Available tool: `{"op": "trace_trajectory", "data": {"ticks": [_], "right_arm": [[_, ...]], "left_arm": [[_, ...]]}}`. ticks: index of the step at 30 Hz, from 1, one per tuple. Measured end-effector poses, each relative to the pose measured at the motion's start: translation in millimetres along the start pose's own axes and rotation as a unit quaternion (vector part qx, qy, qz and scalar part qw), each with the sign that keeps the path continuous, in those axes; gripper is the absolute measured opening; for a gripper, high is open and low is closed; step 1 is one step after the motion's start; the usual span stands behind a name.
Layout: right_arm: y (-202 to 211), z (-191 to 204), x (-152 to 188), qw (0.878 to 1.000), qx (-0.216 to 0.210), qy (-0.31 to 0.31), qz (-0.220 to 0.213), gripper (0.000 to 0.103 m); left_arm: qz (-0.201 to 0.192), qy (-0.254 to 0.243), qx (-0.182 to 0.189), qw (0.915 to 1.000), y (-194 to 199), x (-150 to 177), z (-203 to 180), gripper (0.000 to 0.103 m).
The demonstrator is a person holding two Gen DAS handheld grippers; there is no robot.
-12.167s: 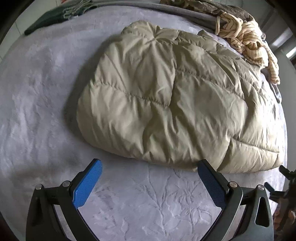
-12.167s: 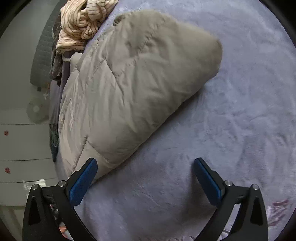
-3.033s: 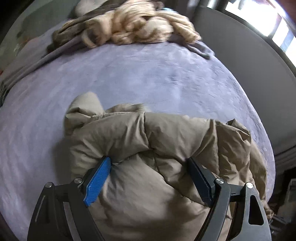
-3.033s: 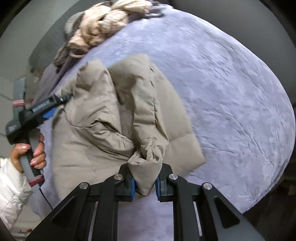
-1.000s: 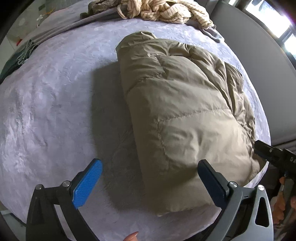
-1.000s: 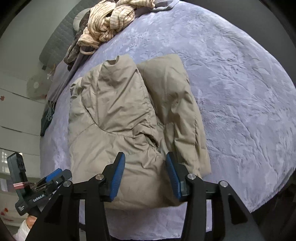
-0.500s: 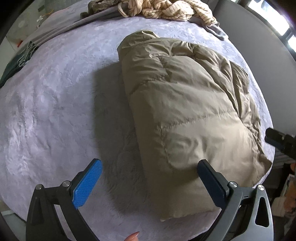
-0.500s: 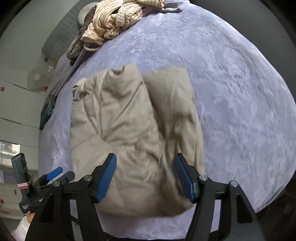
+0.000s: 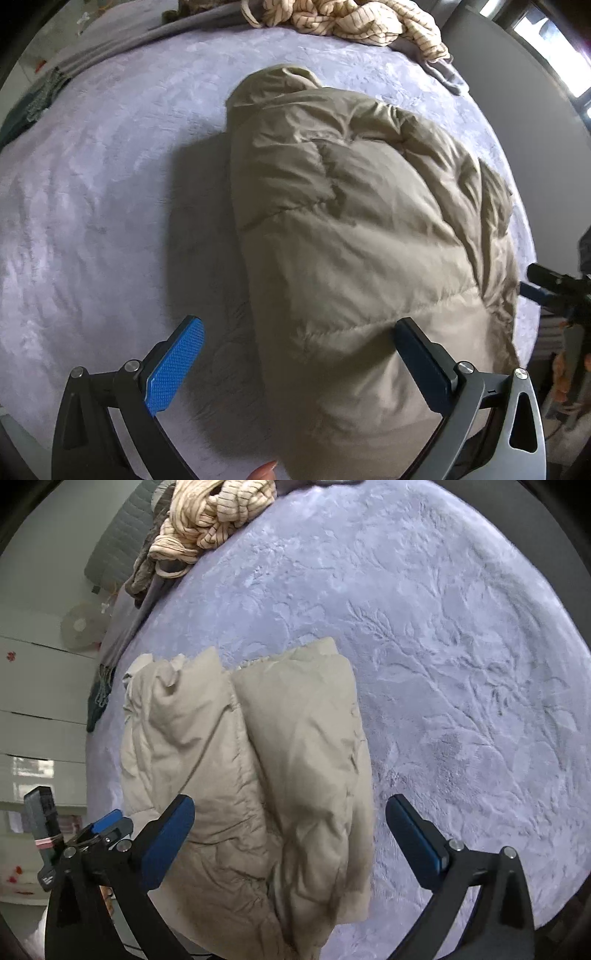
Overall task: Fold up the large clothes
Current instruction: 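Grasp the folded coat end with the right tool and lift it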
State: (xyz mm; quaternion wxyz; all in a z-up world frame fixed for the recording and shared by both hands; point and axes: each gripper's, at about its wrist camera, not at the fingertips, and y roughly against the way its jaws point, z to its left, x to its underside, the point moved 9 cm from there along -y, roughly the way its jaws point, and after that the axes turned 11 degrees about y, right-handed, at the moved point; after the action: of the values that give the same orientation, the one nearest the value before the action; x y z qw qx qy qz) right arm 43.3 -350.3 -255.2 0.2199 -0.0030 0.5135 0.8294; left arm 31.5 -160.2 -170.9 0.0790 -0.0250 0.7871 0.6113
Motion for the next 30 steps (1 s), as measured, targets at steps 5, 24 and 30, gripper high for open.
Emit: {"op": "trace_trajectory", "data": {"ticks": [5, 24, 30], "right_arm": [[-20.1, -15.7, 0.1, 0.999, -0.033, -0.021, 0.017, 0.103], [-48.7, 31.8, -10.1, 0.987, -0.142, 0.041, 0.069, 0.103], [-89.5, 33.7, -15.2, 0.987, -0.081, 0.074, 0.115, 0.103]], "left_arm": [[0.032, 0.016, 0.057, 0.9977, -14.8, -7.4, -6.4, 0.103], [0.096, 0.068, 0.158, 0.9804, -54.8, -25.9, -8.8, 0.103], [0.092, 0.039, 0.172, 0.9800, -54.7, -36.7, -18.0, 0.103]]}}
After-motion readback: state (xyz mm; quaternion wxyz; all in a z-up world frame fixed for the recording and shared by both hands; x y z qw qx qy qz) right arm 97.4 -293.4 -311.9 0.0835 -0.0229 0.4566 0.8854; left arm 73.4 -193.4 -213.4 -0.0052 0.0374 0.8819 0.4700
